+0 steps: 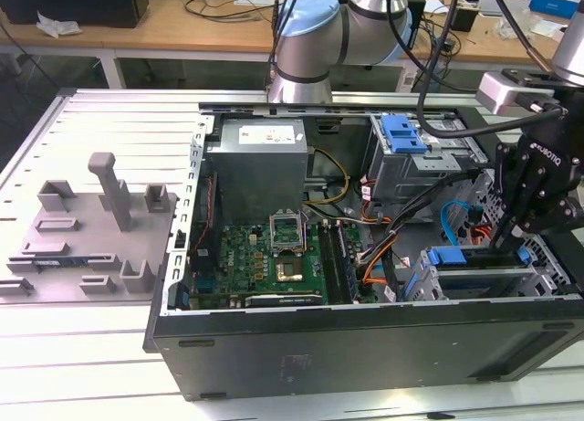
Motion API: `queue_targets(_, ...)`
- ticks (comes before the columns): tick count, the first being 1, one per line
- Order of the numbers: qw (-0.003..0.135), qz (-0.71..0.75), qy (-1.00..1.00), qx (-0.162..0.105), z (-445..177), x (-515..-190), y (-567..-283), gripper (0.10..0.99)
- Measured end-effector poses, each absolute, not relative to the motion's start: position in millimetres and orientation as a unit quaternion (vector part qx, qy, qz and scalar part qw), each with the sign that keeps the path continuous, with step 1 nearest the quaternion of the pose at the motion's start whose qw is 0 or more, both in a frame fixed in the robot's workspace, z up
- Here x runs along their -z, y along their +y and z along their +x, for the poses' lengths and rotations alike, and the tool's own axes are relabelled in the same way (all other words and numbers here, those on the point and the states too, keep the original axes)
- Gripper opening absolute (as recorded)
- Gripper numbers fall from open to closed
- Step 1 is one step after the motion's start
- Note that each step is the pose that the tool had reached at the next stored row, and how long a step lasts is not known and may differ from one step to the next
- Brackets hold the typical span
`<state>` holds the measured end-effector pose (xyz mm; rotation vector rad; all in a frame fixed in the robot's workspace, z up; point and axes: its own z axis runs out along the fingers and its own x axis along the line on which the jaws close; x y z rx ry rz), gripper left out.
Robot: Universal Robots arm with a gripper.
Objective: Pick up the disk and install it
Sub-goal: 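Insert the first disk wire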
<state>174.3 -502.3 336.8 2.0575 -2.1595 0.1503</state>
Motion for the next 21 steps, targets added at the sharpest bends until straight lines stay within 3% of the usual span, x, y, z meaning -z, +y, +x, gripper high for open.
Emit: queue_targets(21, 0.081, 0.686, -0.721, -0.054, 173.8, -341.2, -501.4, 0.169)
